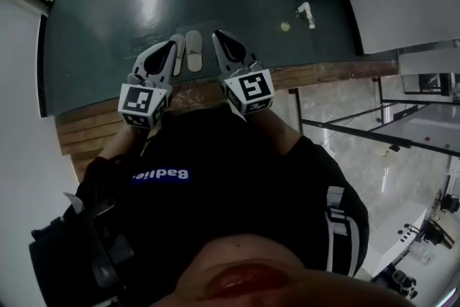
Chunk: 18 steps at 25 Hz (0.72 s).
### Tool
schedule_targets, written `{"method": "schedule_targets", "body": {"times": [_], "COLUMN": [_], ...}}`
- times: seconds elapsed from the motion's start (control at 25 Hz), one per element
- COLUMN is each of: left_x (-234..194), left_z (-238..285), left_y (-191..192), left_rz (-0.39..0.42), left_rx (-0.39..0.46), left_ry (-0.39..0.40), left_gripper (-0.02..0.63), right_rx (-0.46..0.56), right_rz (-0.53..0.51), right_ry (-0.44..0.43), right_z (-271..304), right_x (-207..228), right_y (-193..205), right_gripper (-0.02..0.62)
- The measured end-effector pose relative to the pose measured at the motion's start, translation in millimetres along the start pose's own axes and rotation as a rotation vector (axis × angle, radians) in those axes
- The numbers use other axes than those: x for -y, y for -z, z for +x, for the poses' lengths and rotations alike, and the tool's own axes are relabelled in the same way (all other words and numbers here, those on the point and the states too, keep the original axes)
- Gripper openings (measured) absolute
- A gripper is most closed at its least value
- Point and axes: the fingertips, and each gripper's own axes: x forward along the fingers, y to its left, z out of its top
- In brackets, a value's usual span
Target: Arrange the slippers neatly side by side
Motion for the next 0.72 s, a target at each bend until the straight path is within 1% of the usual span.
{"method": "schedule_targets", "body": {"times": [0.04,0.12,0.24,0.32,0.48,0.72], "left_x": [3,7,21,31,40,42], "left_z": [5,13,21,22,17,18], "left_y": [-6,-14,-19,-23,-32,-31], "left_rz": [0.016,0.032,0.001,0.007,0.014,0.003], "left_rx": [0.010,0.047,0.075,0.091,0.120,0.112], "left_ry": [0.006,0.014,0.037,0.055,0.064,0.056], "left_gripper": [0.000,0.000,0.000,0.000,0.000,0.000], "right_rx": [0.041,0.110,0.183,0.194,0.180,0.174], "right_rz": [0.023,0.034,0.019,0.014,0.029,0.032], "right_ry": [-0.017,-0.039,-0.058,-0.072,-0.081,-0.094], "right_z": [-4,-9,-14,-17,-19,-18], "right_x": [-6,-14,-19,-21,-25,-27], "right_y": [-14,-30,-35,-35,-28,-26], "right_gripper": [0.000,-0.001,-0.001,-0.001,-0.001,-0.002]}}
